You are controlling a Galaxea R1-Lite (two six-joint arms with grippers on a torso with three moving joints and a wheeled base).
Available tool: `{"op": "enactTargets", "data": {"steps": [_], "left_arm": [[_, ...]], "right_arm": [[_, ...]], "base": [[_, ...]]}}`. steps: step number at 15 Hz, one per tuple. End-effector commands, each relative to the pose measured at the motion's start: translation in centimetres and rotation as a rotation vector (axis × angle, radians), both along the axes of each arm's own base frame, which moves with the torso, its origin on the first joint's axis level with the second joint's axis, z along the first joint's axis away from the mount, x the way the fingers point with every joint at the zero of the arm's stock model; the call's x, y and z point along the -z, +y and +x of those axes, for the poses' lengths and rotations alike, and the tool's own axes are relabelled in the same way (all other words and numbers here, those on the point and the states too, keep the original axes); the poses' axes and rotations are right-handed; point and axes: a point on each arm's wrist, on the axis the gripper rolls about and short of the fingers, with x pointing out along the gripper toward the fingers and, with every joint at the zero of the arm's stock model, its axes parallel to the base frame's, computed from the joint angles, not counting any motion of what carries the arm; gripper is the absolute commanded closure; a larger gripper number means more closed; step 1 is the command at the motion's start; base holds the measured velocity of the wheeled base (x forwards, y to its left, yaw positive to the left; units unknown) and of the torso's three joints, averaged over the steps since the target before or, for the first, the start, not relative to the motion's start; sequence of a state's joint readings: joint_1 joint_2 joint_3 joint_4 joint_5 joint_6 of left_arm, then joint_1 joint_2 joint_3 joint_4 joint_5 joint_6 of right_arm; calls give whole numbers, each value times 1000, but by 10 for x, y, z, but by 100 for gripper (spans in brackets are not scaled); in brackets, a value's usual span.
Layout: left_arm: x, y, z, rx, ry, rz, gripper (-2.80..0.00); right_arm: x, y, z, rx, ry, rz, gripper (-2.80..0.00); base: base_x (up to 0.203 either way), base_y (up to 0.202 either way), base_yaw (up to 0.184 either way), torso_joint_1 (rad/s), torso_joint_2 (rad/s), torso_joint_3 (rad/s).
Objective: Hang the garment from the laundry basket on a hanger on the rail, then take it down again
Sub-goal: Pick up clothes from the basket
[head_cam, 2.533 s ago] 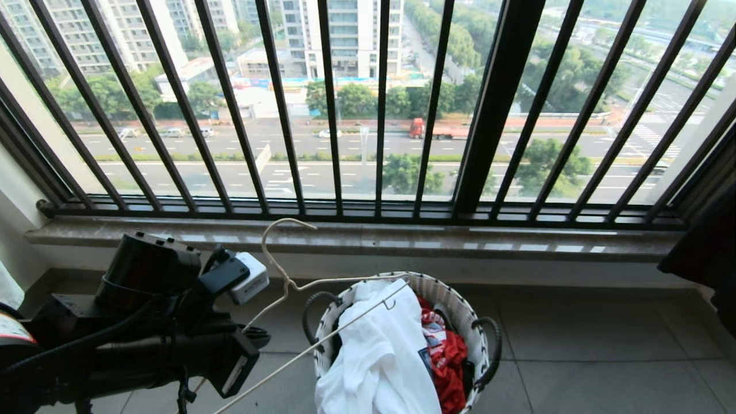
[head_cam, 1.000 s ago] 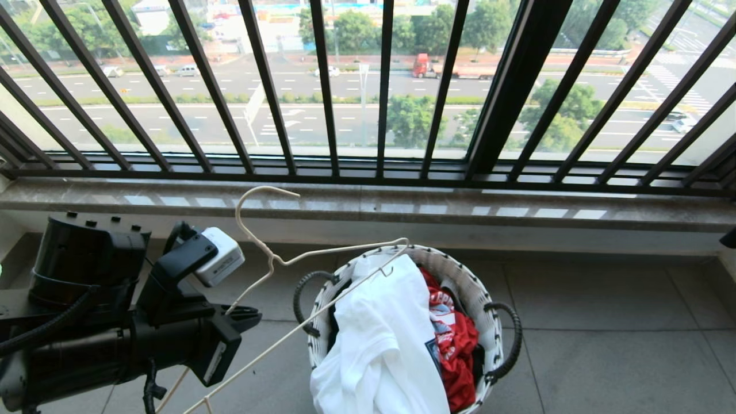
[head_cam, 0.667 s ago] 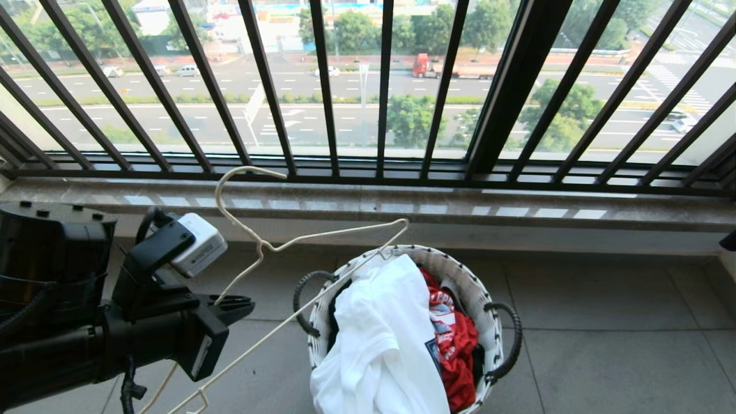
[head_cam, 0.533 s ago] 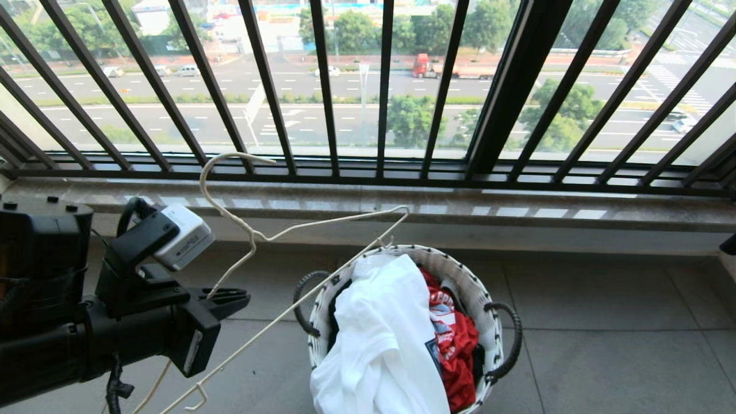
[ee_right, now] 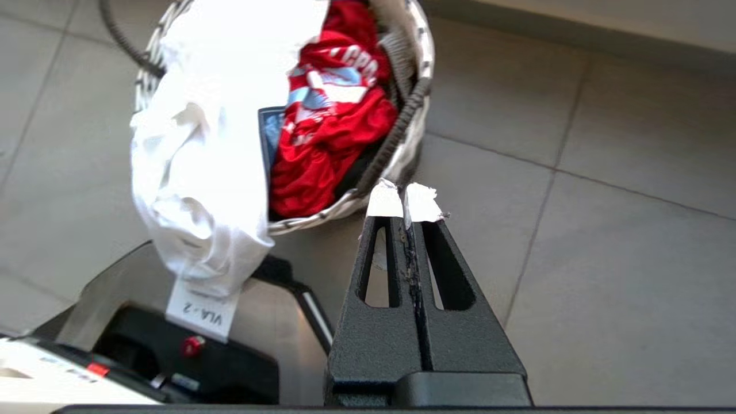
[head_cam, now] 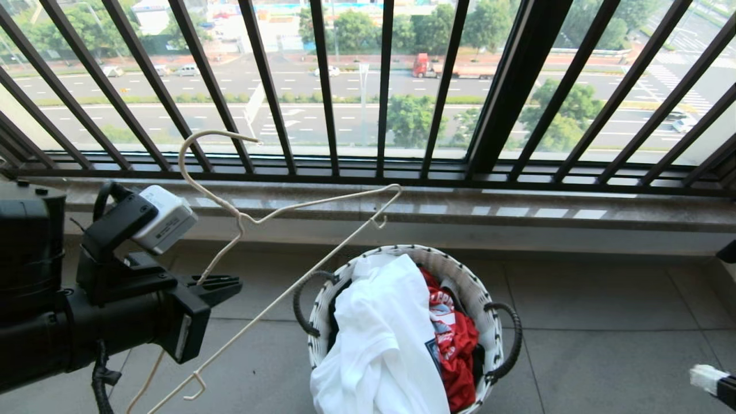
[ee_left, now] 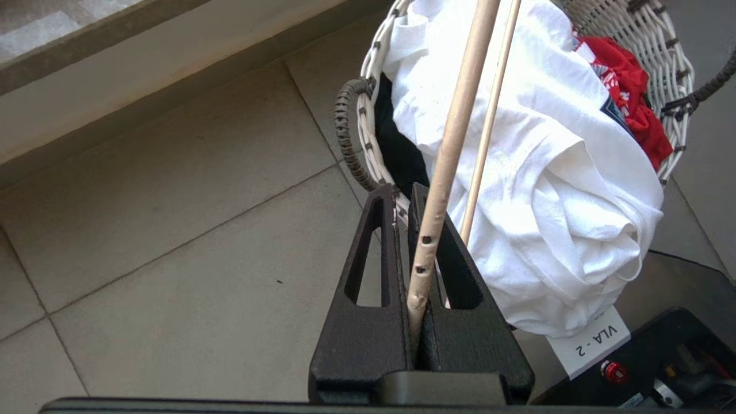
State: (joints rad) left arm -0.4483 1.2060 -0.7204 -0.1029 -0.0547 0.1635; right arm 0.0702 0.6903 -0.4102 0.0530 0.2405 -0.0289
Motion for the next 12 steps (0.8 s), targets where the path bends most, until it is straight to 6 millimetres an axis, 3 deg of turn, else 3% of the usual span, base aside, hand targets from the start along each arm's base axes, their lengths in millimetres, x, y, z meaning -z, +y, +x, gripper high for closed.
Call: {"op": "enactTargets", "data": {"steps": [1,4,8,10,12], "left_arm": [[-5,3,9,-45,0,-25,0],[-8,3,10,-49,-4,-32,0],[-18,6,9,-77,-35,-61,0],[-24,12,6,-100,-59,-73,0],[-29,18,7,-131,-78,-81,0]], "right_arm": [[13,21,75,-138,243,-11,0],[27,79,121,-325,256,-79,0],[41,164,131,-534,185,-219,0],[55,189,141,-562,159,-334,0],[68,200,147,-579,163,-396,0]], "base": [[0,0,0,0,0,0],[0,0,0,0,0,0],[0,0,0,0,0,0],[0,0,0,0,0,0],[0,0,0,0,0,0]]}}
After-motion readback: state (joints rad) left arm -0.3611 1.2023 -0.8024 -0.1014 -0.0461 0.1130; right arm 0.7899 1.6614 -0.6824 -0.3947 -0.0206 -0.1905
